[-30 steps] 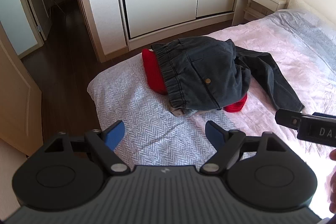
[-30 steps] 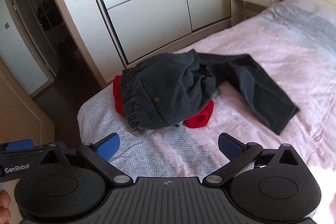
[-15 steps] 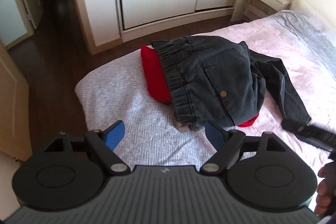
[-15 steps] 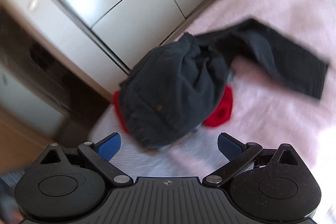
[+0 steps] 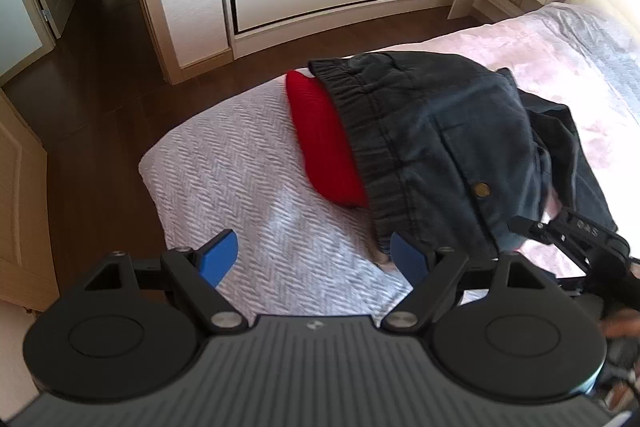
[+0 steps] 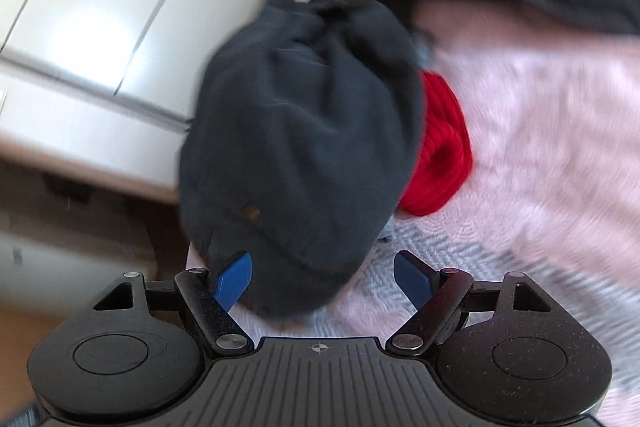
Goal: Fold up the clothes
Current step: 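Grasp the dark grey trousers at the waistband with the right gripper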
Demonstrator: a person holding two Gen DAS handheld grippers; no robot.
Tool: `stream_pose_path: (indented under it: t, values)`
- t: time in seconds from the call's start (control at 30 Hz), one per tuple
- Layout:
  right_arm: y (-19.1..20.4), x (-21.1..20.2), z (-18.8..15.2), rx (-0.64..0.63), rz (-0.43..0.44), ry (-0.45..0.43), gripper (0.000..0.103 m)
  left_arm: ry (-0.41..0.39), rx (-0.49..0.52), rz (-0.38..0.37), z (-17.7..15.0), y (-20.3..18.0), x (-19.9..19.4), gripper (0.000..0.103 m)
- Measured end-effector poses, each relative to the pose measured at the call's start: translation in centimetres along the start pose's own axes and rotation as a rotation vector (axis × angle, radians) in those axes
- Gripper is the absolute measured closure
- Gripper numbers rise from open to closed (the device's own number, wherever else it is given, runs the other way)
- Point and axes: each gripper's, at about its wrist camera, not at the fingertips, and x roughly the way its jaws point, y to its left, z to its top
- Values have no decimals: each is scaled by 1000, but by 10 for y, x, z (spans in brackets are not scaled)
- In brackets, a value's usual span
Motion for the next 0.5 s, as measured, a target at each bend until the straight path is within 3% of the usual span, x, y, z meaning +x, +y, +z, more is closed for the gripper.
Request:
stream_pose_path:
  t: [0.07,0.1,0.13,0.23,0.33,0.5]
  values:
    - [-10,13,4,108,13,-2,21,-2,1,0,5,4,1,22]
    - [-13,18,5,151,32,0,30,-3,2,0,8,7,2,22]
    - [-12,17,6,166,51,9,55,-4,3,0,10,9,3,22]
    - [0,5,5,157,32,41,88,-11,1,1,18,14,1,22]
    - [18,-27,6,140,79,32,93,-29,2,-2,25,18,-4,22]
    - [66,-93,15,91,329,-110,97,-76,6,-21,34,17,-19,22]
